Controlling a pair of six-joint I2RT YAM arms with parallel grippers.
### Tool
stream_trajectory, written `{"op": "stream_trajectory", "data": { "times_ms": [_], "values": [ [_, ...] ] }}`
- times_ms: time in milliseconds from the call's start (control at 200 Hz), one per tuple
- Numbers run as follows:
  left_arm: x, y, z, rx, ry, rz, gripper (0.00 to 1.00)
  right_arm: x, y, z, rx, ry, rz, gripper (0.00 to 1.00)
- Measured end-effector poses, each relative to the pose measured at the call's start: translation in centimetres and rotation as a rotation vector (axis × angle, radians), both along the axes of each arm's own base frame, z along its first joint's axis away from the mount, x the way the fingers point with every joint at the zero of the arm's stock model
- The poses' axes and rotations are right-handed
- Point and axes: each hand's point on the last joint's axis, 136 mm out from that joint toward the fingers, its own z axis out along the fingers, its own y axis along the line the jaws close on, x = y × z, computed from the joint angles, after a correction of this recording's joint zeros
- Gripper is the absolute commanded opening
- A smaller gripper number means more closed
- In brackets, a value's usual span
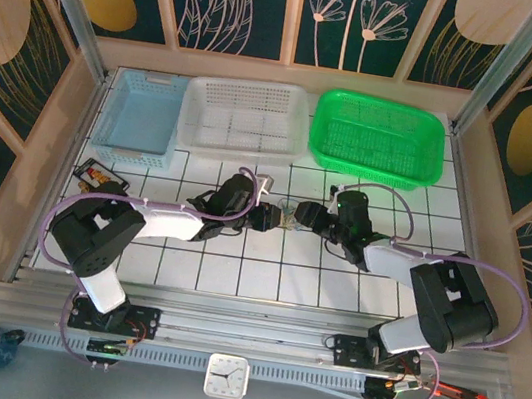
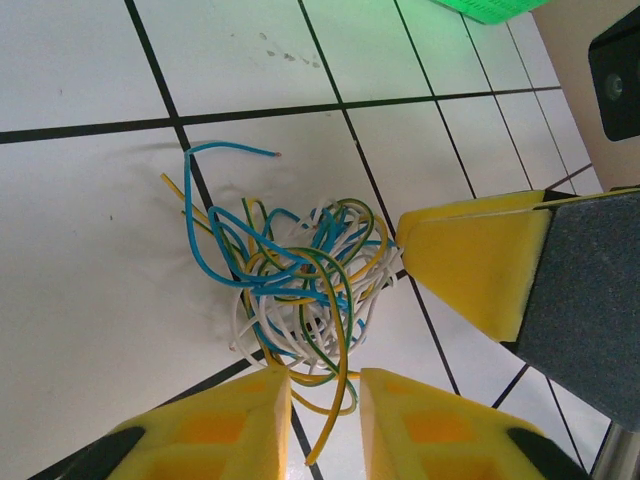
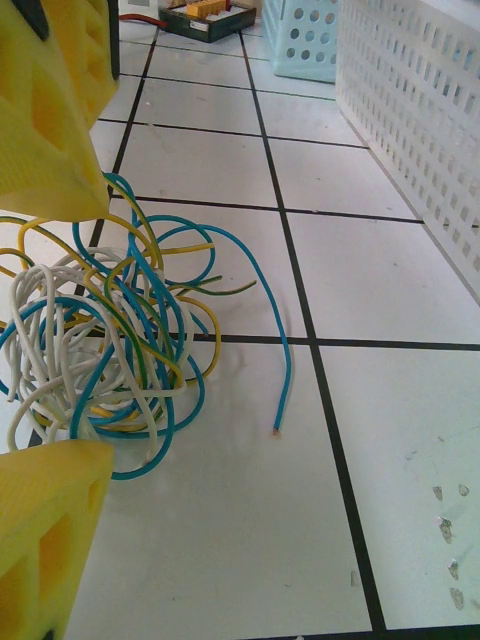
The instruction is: Untangle the cables
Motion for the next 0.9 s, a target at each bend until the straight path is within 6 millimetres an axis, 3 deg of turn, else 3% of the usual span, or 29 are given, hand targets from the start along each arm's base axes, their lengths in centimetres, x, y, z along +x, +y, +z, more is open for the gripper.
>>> {"op": "stream_trajectory", "data": {
  "times_ms": [235,435,595,901],
  "values": [
    [0.1,-0.1,0.2,-0.009,-0.006,0.002,0.0,0.0,0.0,0.0,0.0,0.0,0.0,0.61],
    [0.1,-0.1,0.2,-0.006,-0.011,0.0,0.0,0.0,0.0,0.2,-0.001,-0.005,0.002,0.61],
    [0.2,-0.1,0.4,-0.007,-0.015,0.002,0.0,-0.2,-0.2,1.5,0.003,-0.033,0.003,0.61],
    [0.2,-0.2,5.5,-0.086,-0.095,0.001,0.0,-0.4,-0.2,4.7,-0.02,-0.161,0.034,0.63]
  ]
}}
